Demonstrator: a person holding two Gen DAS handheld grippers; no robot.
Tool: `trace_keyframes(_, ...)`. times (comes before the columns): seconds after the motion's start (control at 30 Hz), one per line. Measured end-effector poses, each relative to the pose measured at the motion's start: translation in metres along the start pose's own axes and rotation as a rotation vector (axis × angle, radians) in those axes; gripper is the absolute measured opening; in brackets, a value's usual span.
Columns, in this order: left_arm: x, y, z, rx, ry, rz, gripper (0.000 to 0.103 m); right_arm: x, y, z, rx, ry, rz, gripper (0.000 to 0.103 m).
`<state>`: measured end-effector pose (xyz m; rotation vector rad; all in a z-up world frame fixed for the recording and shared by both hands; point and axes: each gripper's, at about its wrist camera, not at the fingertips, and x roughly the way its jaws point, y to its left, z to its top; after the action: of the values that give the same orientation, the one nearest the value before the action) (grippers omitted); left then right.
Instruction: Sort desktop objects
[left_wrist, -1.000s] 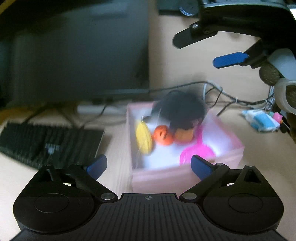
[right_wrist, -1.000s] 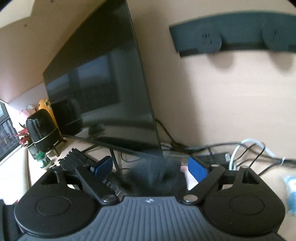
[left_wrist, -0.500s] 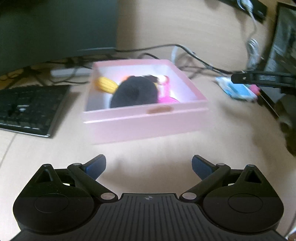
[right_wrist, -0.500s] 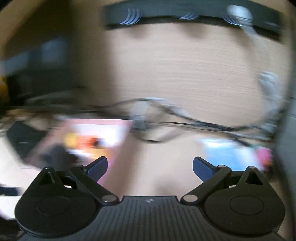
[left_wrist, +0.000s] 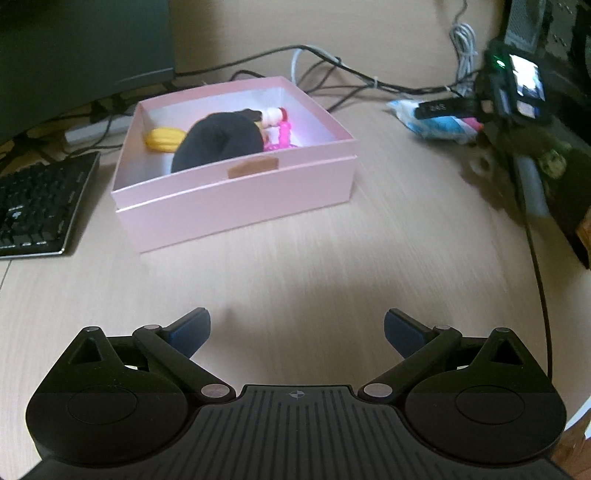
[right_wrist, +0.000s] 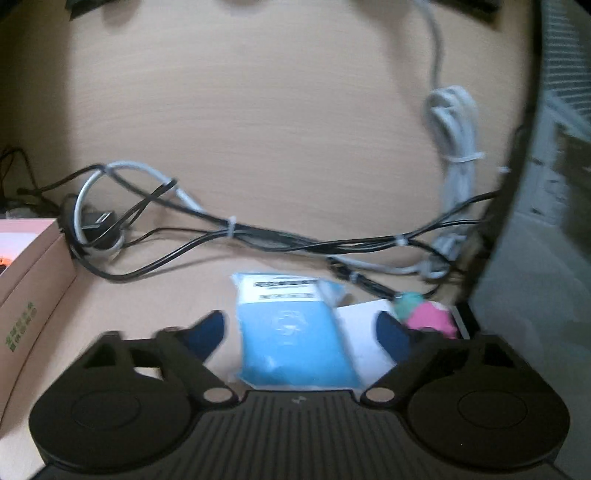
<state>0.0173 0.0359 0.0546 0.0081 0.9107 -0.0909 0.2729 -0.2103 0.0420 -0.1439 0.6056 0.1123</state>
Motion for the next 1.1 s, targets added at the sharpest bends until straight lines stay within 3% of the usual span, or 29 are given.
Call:
trace_keyframes(0.1,0.002,-0.005,-0.002,0.004,0.009,-0.009,0.103,-0.003,0.003,-0.002,0.009,0.021,0.019,0.051)
trace_keyframes(0.2,0.006,-0.009,-0.004,-0.007,0.020,-0.021,0.103,-0.013,0.002,-0.007,0.031,0.043,0.078,0.050)
trace_keyframes(0.3,0.008,-0.013,-0.005,-0.011,0.026,-0.026,0.103,-0.040,-0.006,-0.013,0.067,0.060,0.286,0.053)
trace_keyframes(0.33,0.008,-0.014,-0.005,-0.011,0.025,-0.025,0.103,-0.048,-0.012,-0.014,0.097,0.039,0.316,0.055)
trace_keyframes(0.37,0.008,-0.014,-0.005,-0.012,0.024,-0.024,0.103,-0.056,-0.018,-0.015,0.131,0.000,0.284,0.059)
trace_keyframes(0.43,0.007,-0.014,-0.005,-0.020,0.026,-0.020,0.103,-0.062,-0.026,-0.014,0.168,-0.069,0.127,0.061)
trace_keyframes(0.5,0.008,-0.013,-0.005,-0.028,0.031,-0.016,0.103,-0.055,-0.026,-0.012,0.119,-0.106,-0.123,0.061)
trace_keyframes(0.53,0.008,-0.013,-0.006,-0.031,0.033,-0.015,0.103,-0.048,-0.025,-0.011,0.080,-0.109,-0.207,0.060)
trace_keyframes(0.6,0.007,-0.014,-0.006,-0.026,0.034,-0.015,0.103,-0.033,-0.024,-0.010,0.025,-0.110,-0.296,0.058)
trace_keyframes(0.77,0.002,-0.014,-0.007,-0.004,0.031,-0.008,0.103,0.002,-0.032,-0.005,0.003,-0.060,-0.324,0.054)
trace_keyframes(0.97,-0.001,-0.006,-0.011,-0.028,0.036,0.007,0.103,0.006,-0.035,-0.008,0.017,-0.023,-0.312,0.030)
trace_keyframes(1.1,0.002,-0.006,-0.012,-0.035,0.040,-0.007,0.103,-0.019,-0.027,-0.015,0.029,-0.027,-0.220,0.015)
